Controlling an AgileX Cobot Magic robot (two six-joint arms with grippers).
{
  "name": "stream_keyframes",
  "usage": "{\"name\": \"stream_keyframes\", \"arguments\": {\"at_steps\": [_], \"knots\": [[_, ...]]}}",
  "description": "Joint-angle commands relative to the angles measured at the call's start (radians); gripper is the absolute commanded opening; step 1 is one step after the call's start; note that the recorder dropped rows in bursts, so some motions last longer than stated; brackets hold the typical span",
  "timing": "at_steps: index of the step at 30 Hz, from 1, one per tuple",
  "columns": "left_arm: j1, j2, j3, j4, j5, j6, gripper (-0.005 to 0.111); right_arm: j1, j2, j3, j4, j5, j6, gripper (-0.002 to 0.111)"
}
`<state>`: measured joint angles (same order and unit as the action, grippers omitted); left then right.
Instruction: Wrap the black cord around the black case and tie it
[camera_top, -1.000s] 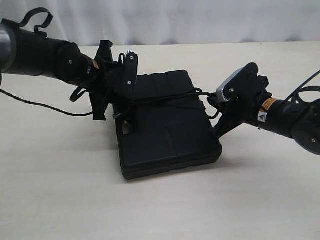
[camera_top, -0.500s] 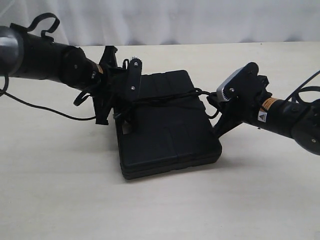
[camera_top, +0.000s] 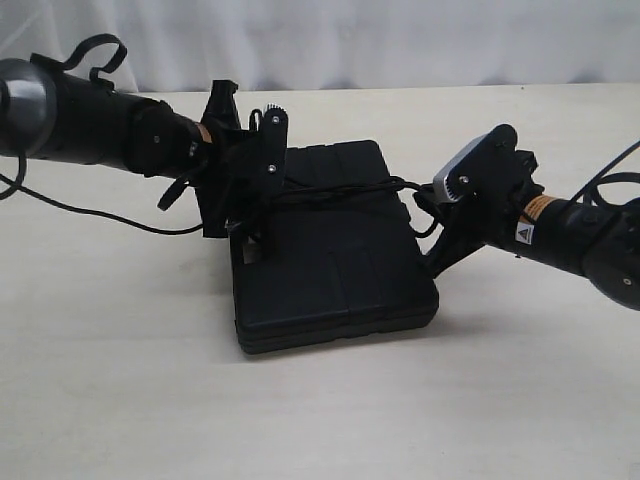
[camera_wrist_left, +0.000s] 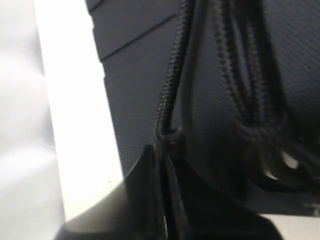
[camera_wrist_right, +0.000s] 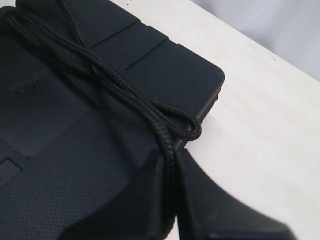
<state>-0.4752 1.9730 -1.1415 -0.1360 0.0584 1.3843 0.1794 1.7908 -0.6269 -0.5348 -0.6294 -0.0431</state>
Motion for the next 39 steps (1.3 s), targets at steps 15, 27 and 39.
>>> {"name": "stream_keyframes", "arguments": {"at_steps": [15,27,39], "knots": [[-0.002,-0.07,0.002,-0.031,-0.159,-0.215,0.0,-0.002,-0.008,-0.001,-0.141,-0.025,-0.008,0.005],[-0.002,-0.07,0.002,-0.249,-0.376,-0.285,0.0,-0.002,-0.008,-0.008,-0.183,-0.028,0.006,0.019],[-0.002,-0.07,0.002,-0.007,-0.221,-0.372,0.0,-0.002,-0.008,-0.012,-0.194,-0.025,0.112,0.056]]}}
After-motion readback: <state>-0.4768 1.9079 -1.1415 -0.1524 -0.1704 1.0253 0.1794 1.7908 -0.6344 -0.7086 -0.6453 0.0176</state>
